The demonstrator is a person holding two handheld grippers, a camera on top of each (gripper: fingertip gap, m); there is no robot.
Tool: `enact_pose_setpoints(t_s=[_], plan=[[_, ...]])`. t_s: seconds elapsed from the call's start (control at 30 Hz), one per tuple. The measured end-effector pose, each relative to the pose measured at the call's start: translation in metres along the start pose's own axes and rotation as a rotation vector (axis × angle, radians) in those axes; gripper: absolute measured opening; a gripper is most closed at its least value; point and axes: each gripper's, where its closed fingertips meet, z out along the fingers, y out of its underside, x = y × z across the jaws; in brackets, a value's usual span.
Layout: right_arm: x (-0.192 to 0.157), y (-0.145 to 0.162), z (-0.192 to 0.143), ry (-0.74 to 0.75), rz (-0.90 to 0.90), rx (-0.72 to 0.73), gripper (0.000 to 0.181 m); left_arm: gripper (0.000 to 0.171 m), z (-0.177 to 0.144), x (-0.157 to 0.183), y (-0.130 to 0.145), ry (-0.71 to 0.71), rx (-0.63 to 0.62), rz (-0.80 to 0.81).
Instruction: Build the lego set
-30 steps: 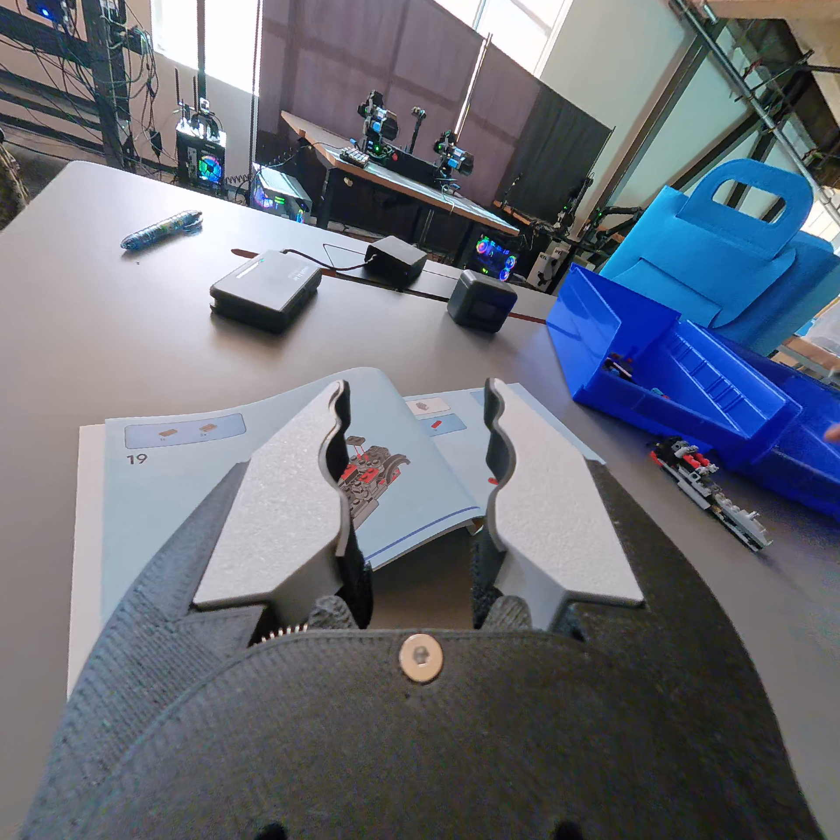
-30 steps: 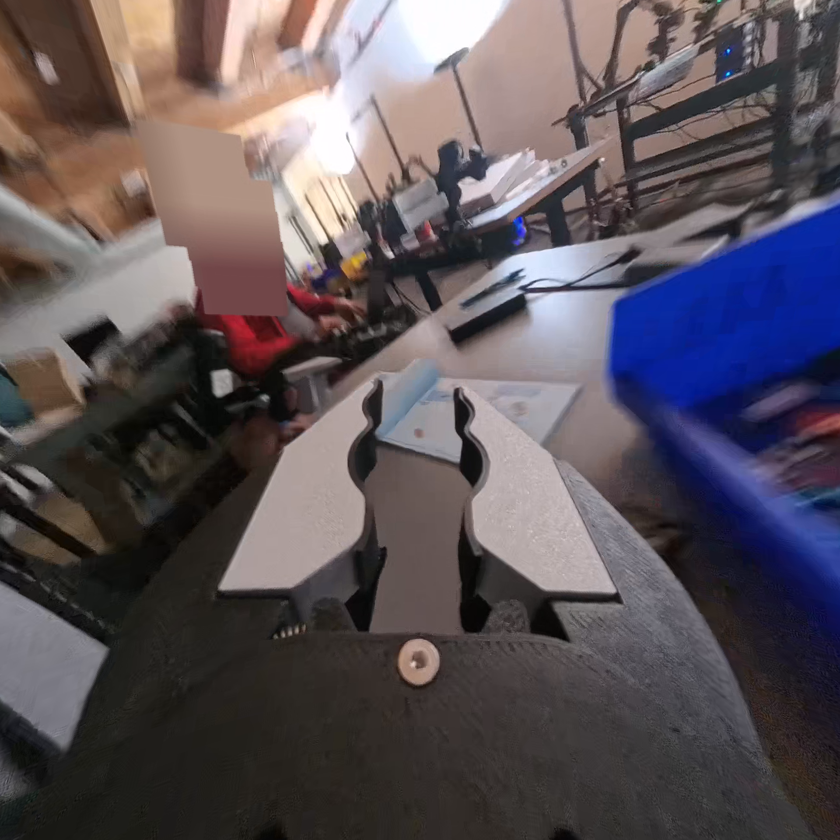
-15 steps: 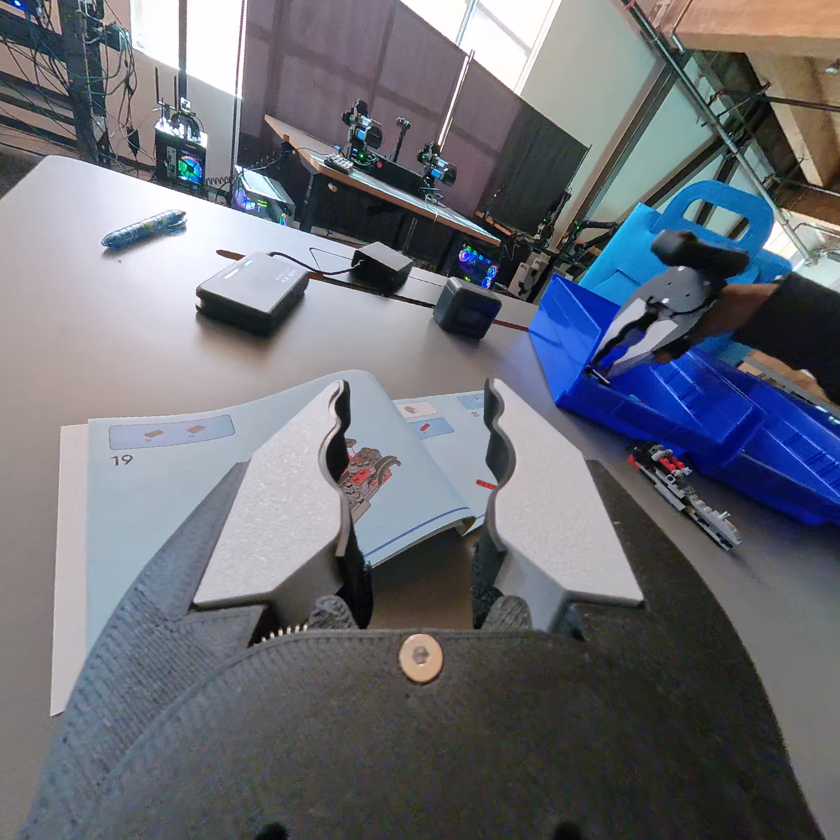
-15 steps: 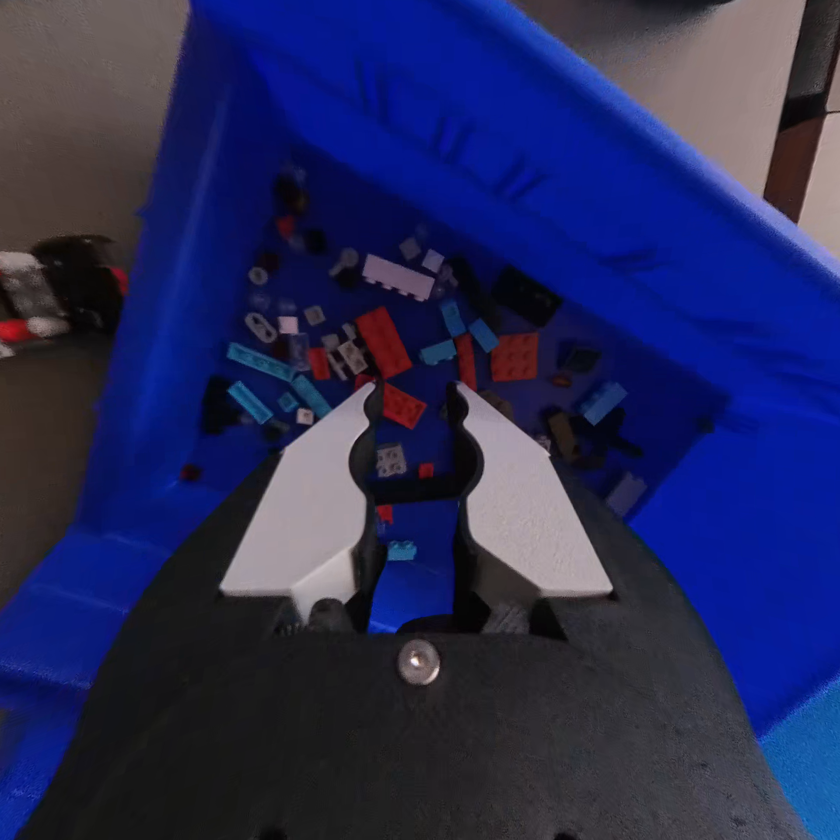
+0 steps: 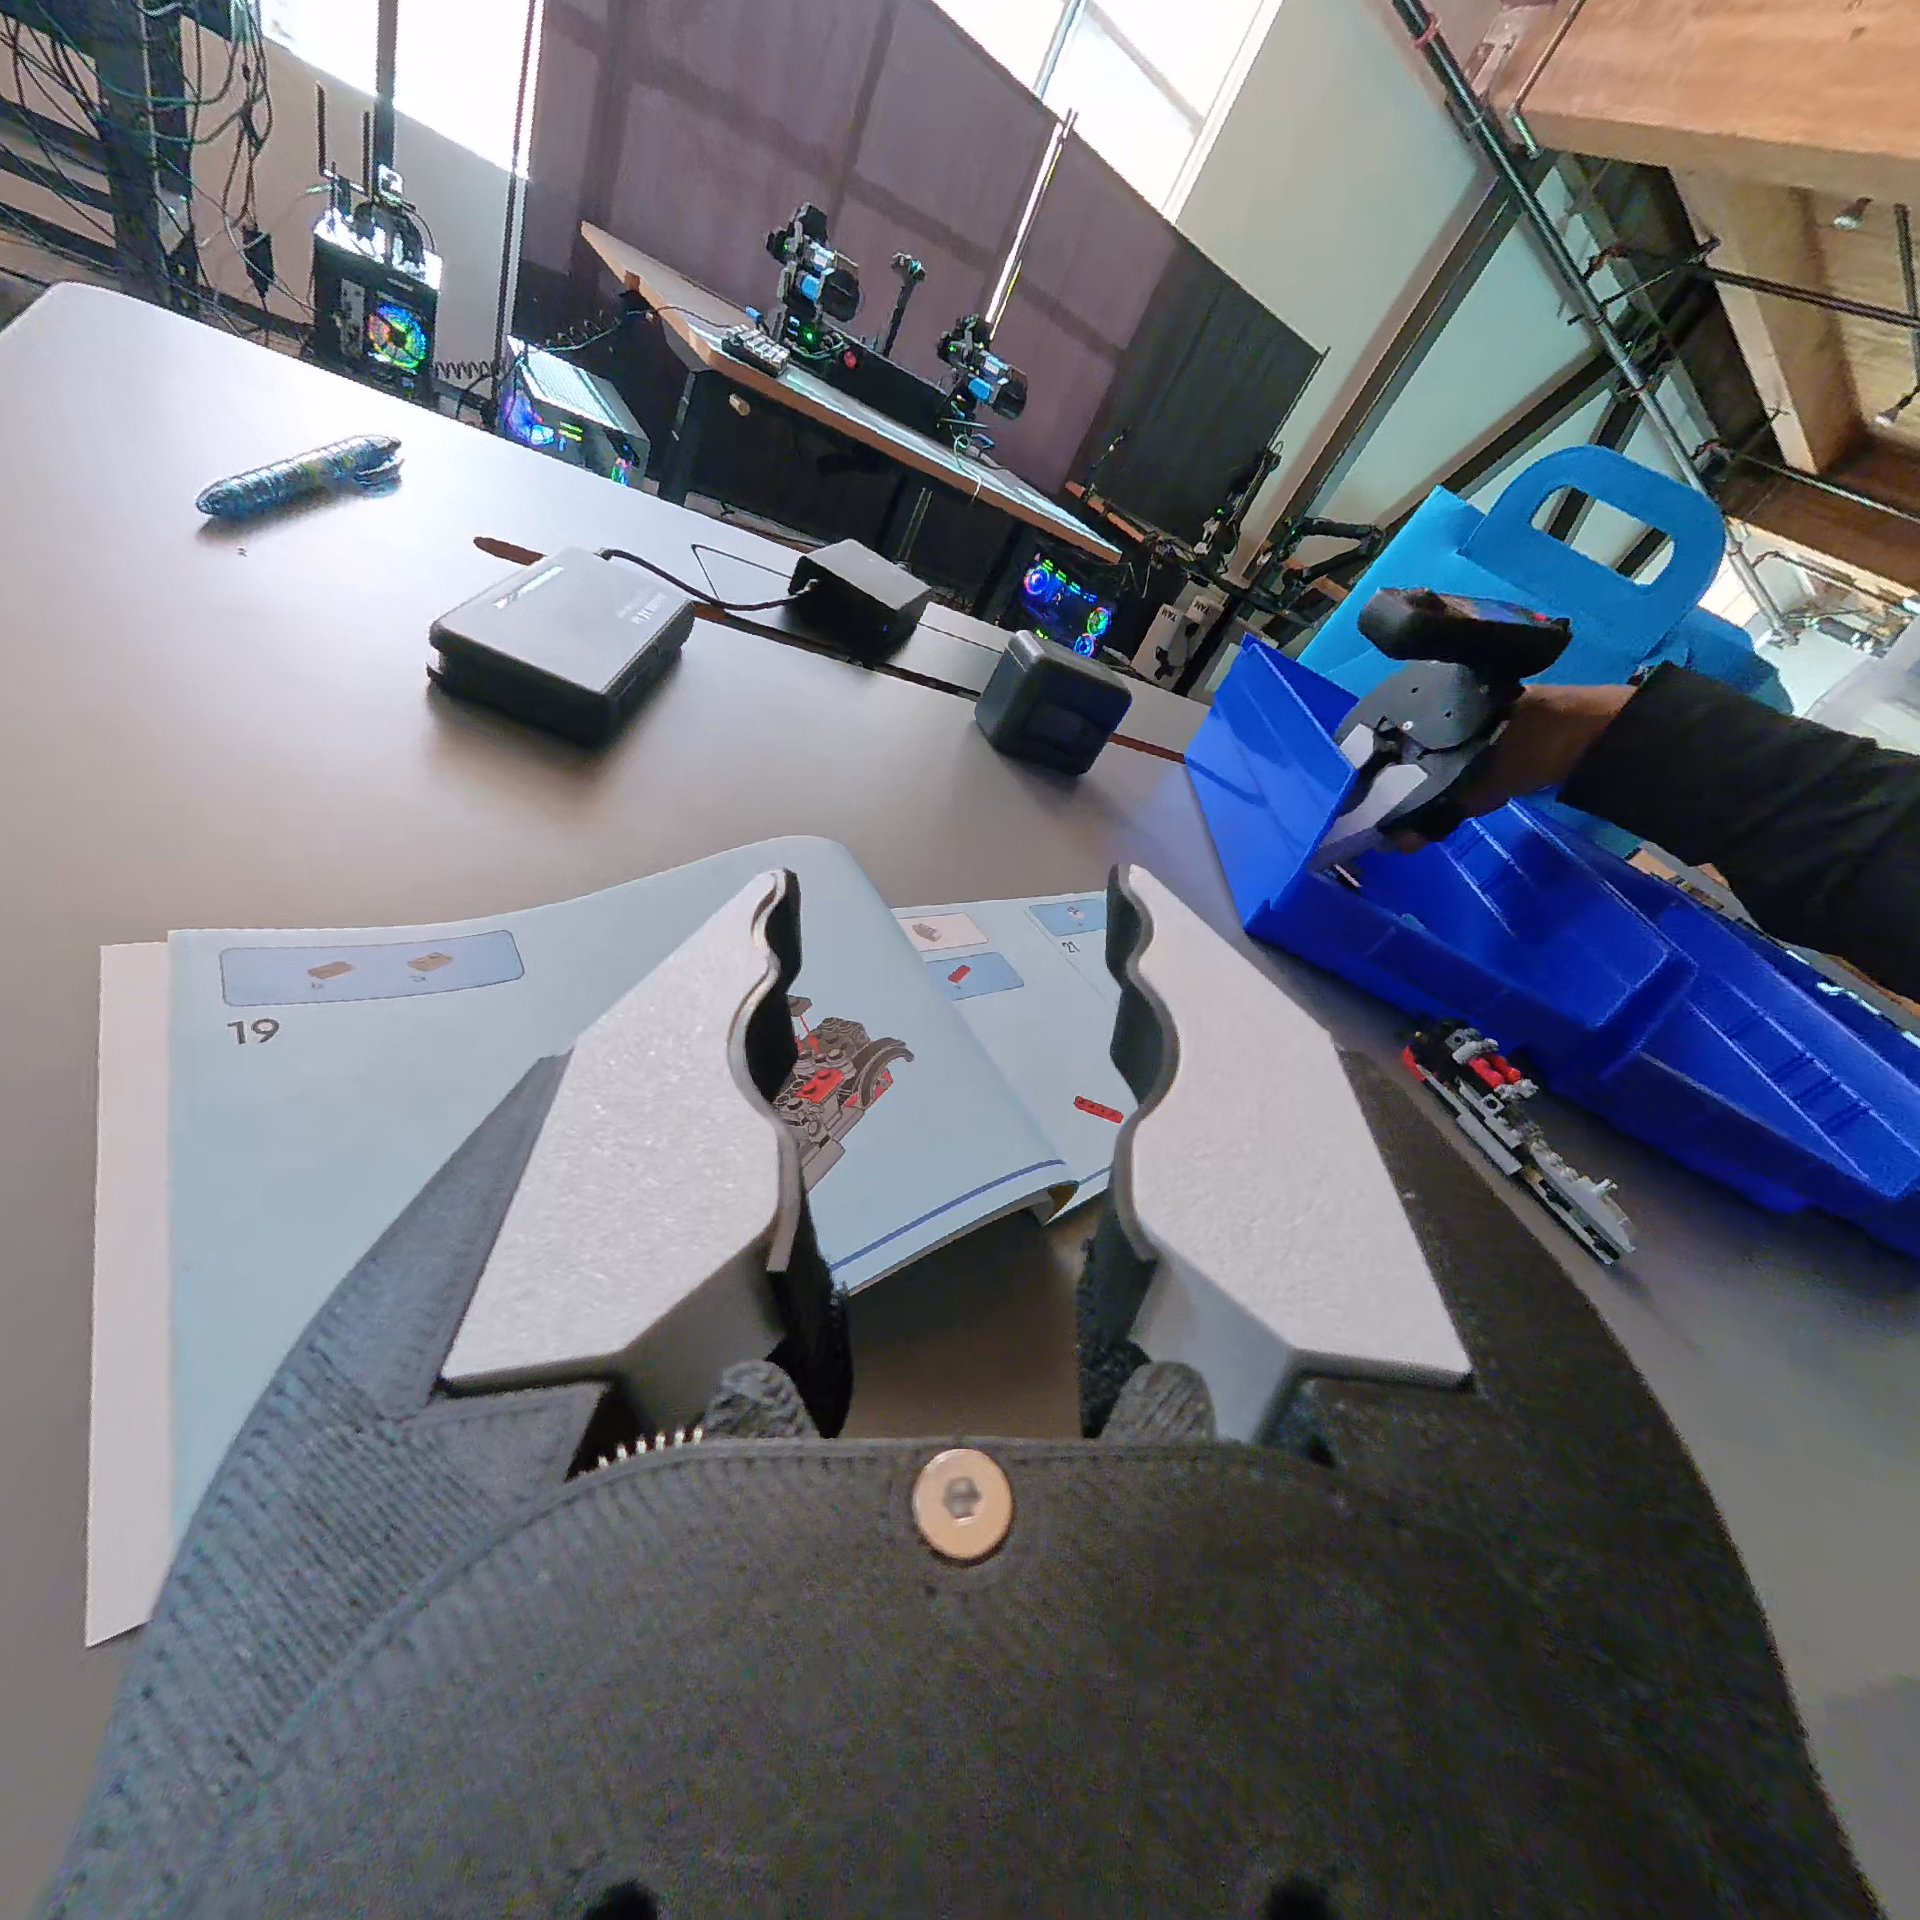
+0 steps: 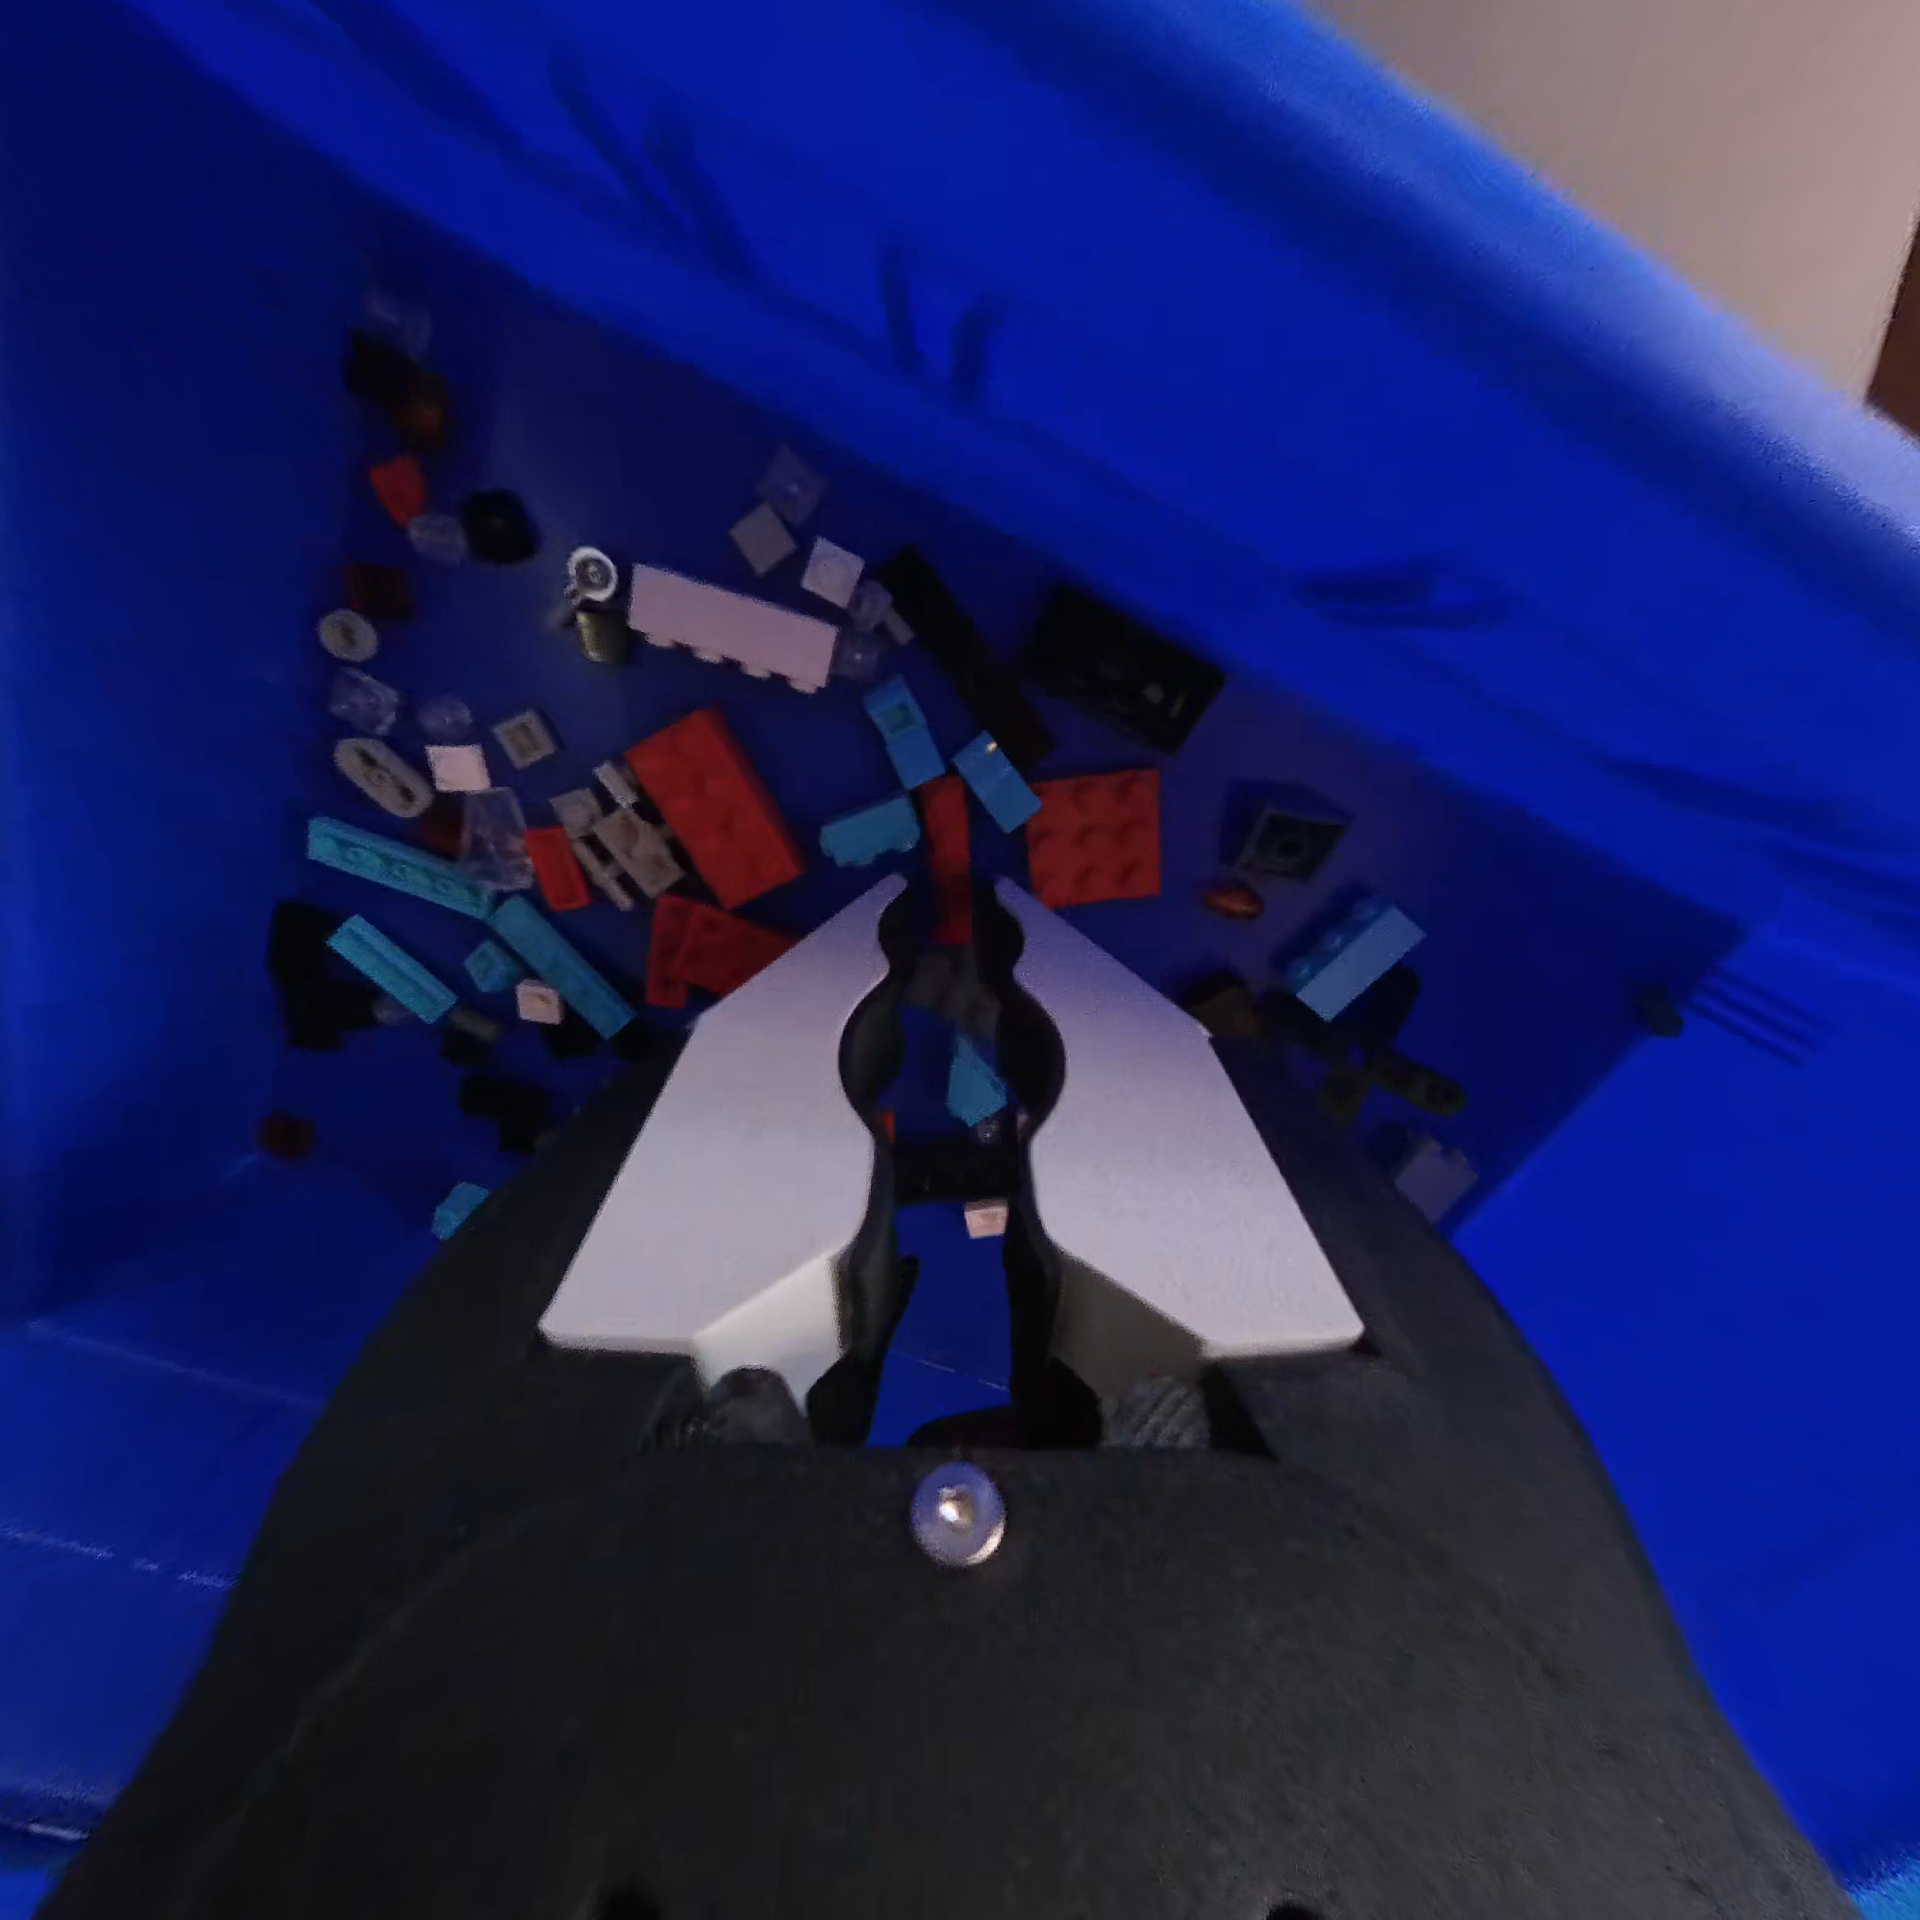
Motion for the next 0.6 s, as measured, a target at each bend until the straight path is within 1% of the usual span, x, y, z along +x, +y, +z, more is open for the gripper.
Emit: enact_pose_setpoints(t_s=[0.1,0.17,0.23,0.33,0.4,0.47,0.53,0.6], plan=[[-0.003,0.002,-0.002,-0.004,0.001,-0.017,0.011,0.059,0.0,0.0,0.0,0.001,0.001,-0.003],[-0.002,0.004,-0.01,0.028,0.03,-0.01,0.011,0.059,0.0,0.0,-0.001,0.001,0.003,-0.004],[0.0,0.004,-0.029,0.083,0.082,0.022,0.011,0.059,-0.001,0.0,-0.001,0.002,0.007,-0.004],[-0.017,-0.01,-0.069,0.124,0.175,0.167,0.01,0.059,-0.001,0.0,-0.001,0.003,0.006,-0.006],[-0.047,-0.031,-0.094,0.109,0.197,0.303,0.01,0.059,0.0,0.0,-0.001,0.003,0.004,-0.004],[-0.088,-0.057,-0.113,0.075,0.214,0.427,0.01,0.059,0.0,0.0,0.0,0.0,-0.002,-0.001],[-0.136,-0.083,-0.119,0.03,0.204,0.51,0.01,0.059,0.001,0.0,0.001,-0.002,-0.005,0.002],[-0.185,-0.105,-0.114,-0.01,0.173,0.557,0.009,0.059,0.0,0.0,0.0,-0.001,-0.001,0.004]])
